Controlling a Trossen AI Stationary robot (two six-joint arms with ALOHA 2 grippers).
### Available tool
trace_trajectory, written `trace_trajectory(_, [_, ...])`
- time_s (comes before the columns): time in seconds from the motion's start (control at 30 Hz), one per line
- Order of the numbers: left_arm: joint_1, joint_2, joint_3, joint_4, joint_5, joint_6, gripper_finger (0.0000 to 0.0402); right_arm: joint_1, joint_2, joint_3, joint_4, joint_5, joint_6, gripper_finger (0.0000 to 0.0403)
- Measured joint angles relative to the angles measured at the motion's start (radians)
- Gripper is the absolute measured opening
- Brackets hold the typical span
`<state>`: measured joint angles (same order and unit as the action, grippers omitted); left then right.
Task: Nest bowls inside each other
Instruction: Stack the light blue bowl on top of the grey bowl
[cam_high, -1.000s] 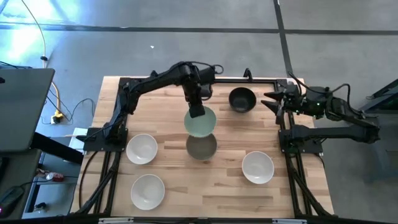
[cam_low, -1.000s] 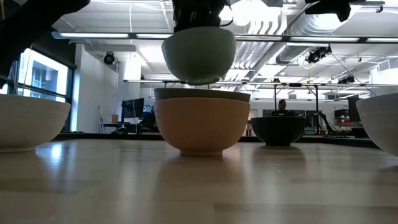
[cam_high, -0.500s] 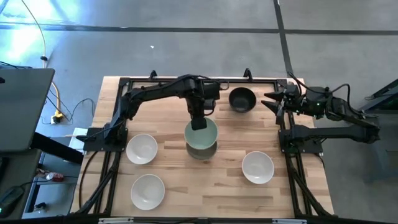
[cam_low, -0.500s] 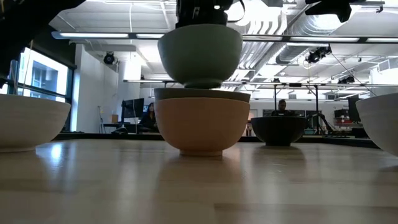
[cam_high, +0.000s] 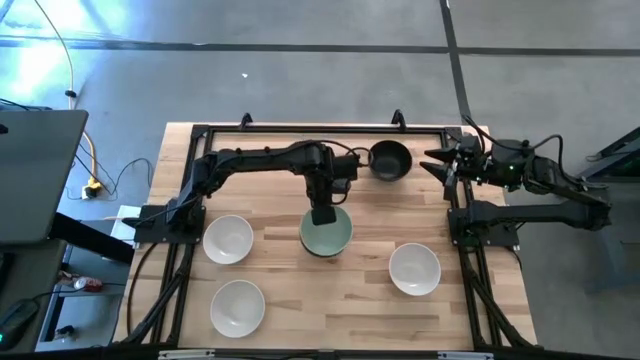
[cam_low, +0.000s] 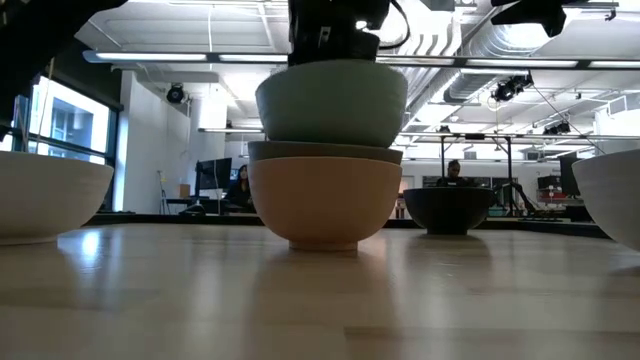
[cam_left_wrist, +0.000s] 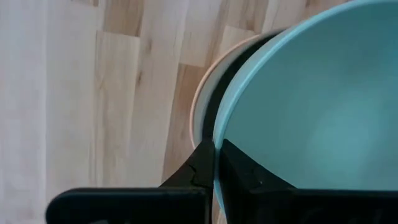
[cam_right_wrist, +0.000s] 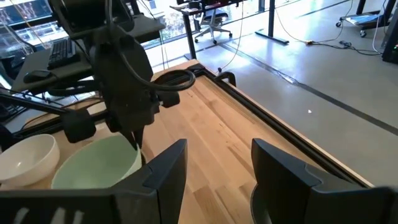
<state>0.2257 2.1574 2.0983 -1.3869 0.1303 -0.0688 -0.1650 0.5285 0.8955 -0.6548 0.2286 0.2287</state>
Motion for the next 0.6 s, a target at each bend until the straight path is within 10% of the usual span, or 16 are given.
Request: trace_trajectory(0.6, [-0.007, -0.002, -0.135, 0.071, -0.053, -0.033, 0.0, 0.0, 0.0, 0.0, 0.0, 0.0, 0.006, 0.0172])
